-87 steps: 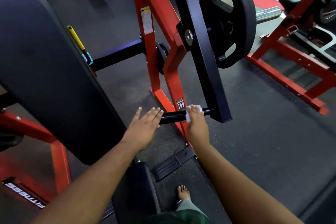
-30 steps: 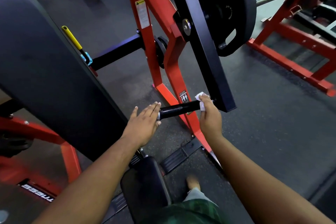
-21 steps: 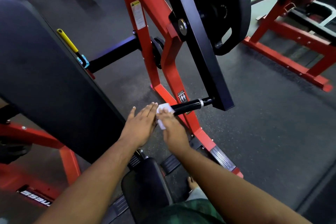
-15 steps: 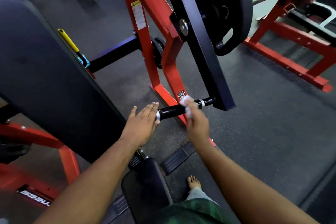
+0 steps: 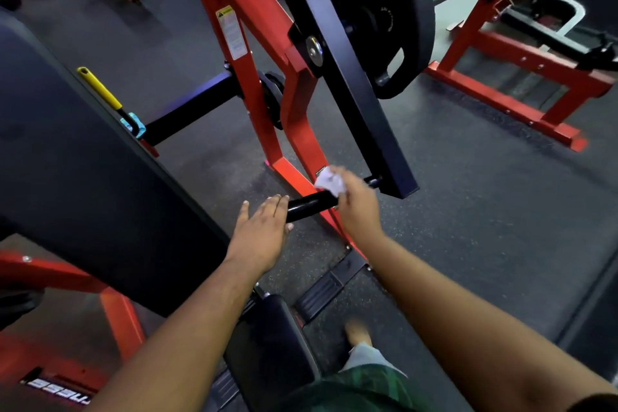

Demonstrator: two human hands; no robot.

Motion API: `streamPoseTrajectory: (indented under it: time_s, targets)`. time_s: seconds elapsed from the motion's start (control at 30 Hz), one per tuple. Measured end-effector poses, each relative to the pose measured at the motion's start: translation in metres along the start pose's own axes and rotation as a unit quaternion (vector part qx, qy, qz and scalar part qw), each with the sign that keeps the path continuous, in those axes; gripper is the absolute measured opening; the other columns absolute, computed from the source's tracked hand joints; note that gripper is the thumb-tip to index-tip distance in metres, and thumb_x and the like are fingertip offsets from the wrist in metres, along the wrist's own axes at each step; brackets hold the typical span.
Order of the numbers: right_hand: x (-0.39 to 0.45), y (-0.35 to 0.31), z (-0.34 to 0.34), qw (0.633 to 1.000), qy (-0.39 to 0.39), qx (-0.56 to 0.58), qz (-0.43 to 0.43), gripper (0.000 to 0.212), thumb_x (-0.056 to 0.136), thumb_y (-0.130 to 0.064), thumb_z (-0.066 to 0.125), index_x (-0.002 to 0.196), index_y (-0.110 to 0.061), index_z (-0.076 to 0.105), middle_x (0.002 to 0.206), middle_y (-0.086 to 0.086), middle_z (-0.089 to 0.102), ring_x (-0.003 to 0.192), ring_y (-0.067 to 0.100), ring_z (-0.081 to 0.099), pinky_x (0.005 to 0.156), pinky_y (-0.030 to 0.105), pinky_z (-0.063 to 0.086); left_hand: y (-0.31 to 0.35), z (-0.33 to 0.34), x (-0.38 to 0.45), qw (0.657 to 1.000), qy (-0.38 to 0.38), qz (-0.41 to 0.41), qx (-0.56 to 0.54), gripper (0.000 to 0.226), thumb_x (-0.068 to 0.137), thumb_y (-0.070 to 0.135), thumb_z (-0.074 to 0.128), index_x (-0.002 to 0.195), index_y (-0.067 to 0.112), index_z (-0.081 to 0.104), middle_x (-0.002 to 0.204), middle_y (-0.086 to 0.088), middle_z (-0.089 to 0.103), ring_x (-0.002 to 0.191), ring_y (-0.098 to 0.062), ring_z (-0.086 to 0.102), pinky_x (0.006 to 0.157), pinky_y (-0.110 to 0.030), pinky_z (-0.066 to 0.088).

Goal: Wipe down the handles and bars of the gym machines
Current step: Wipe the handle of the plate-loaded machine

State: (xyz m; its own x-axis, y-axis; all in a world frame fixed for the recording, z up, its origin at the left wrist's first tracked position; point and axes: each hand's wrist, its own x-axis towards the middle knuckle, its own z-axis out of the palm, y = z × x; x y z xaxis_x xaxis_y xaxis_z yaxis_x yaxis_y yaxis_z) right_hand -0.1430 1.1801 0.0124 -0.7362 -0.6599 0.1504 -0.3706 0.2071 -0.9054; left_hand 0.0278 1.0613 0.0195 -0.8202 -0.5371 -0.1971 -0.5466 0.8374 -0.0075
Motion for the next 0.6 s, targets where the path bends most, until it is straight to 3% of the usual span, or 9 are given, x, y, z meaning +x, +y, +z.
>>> streamPoseTrajectory:
  time_s: [0.03,0.1,0.17,0.2,0.3,0.4,0.47,0.53,0.6]
  targets:
    - [0.018,0.007,-0.009,0.997,-0.006,-0.070,0.012,0.029,0.102,-0.016,0.046,0.116,-0.010,0.070,0.108,-0.002,0.070,0.099,0.010,0.062,0.091,0.028,0.048,0.001,0.001,0.000,1.000,0.001,-0.003,-0.003,0.062,0.111,0.042,0.031,0.163,0.016,0.013,0.169,-0.004,0.023,0.155,-0.018,0.023,0.127,-0.056,0.013]
    - [0.042,0.018,-0.015,0.956,-0.121,-0.264,0.039,0.022,0.097,-0.008,0.048,0.108,-0.010,0.067,0.102,0.011,0.070,0.099,0.032,0.065,0.082,0.038,0.049,0.001,0.002,-0.001,1.000,0.003,-0.009,-0.011,0.062,0.110,0.042,0.033,0.163,0.016,0.014,0.169,-0.003,0.024,0.155,-0.018,0.024,0.126,-0.058,0.015]
    - [0.045,0.018,-0.005,0.904,-0.210,-0.368,0.056,0.020,0.092,-0.003,0.050,0.106,-0.010,0.062,0.097,0.015,0.068,0.096,0.037,0.065,0.073,0.038,0.043,0.000,0.003,-0.004,1.000,0.006,-0.010,-0.024,0.064,0.109,0.042,0.033,0.164,0.017,0.011,0.170,-0.001,0.022,0.155,-0.017,0.023,0.126,-0.057,0.014]
    - [0.040,0.013,0.003,0.903,-0.220,-0.366,0.051,0.020,0.093,-0.003,0.049,0.107,-0.012,0.061,0.097,0.014,0.067,0.095,0.036,0.064,0.071,0.037,0.040,-0.002,0.004,-0.006,0.999,0.010,-0.011,-0.030,0.064,0.109,0.043,0.033,0.164,0.018,0.010,0.170,-0.001,0.021,0.155,-0.016,0.023,0.126,-0.057,0.014]
    - [0.015,-0.019,0.033,0.930,-0.208,-0.302,0.003,0.019,0.097,-0.007,0.048,0.110,-0.013,0.060,0.099,0.012,0.067,0.090,0.033,0.061,0.073,0.038,0.042,-0.009,0.008,-0.010,0.998,0.031,-0.022,-0.053,0.065,0.109,0.043,0.035,0.164,0.017,0.012,0.170,0.000,0.024,0.154,-0.016,0.027,0.126,-0.056,0.016]
    - [-0.012,-0.042,0.062,0.957,-0.203,-0.201,-0.055,0.023,0.096,-0.005,0.051,0.115,-0.009,0.064,0.103,0.013,0.071,0.098,0.033,0.066,0.083,0.039,0.046,-0.019,0.009,-0.015,0.996,0.039,-0.035,-0.067,0.067,0.107,0.045,0.038,0.163,0.014,0.017,0.169,-0.001,0.025,0.154,-0.016,0.028,0.124,-0.055,0.018]
    - [-0.026,-0.041,0.066,0.979,-0.183,-0.076,-0.035,0.029,0.097,-0.005,0.050,0.120,-0.009,0.067,0.110,0.010,0.072,0.102,0.026,0.068,0.088,0.037,0.051,-0.023,0.006,-0.017,0.996,0.037,-0.044,-0.072,0.069,0.107,0.047,0.039,0.163,0.014,0.016,0.170,0.001,0.022,0.155,-0.014,0.025,0.125,-0.054,0.017]
    - [-0.040,-0.031,0.056,0.988,-0.110,0.104,0.013,0.028,0.104,-0.013,0.049,0.123,-0.012,0.070,0.118,0.000,0.072,0.104,0.013,0.068,0.083,0.036,0.059,-0.024,0.002,-0.017,0.996,0.036,-0.040,-0.069,0.070,0.107,0.048,0.039,0.164,0.017,0.013,0.171,0.002,0.021,0.155,-0.014,0.024,0.126,-0.053,0.015]
    - [-0.049,-0.014,0.038,0.975,-0.005,0.212,0.070,0.027,0.108,-0.014,0.048,0.123,-0.009,0.069,0.119,-0.003,0.071,0.101,0.005,0.068,0.075,0.029,0.060,-0.021,-0.001,-0.014,0.998,0.031,-0.019,-0.057,0.069,0.107,0.047,0.039,0.164,0.018,0.012,0.171,0.001,0.020,0.155,-0.015,0.023,0.127,-0.052,0.015]
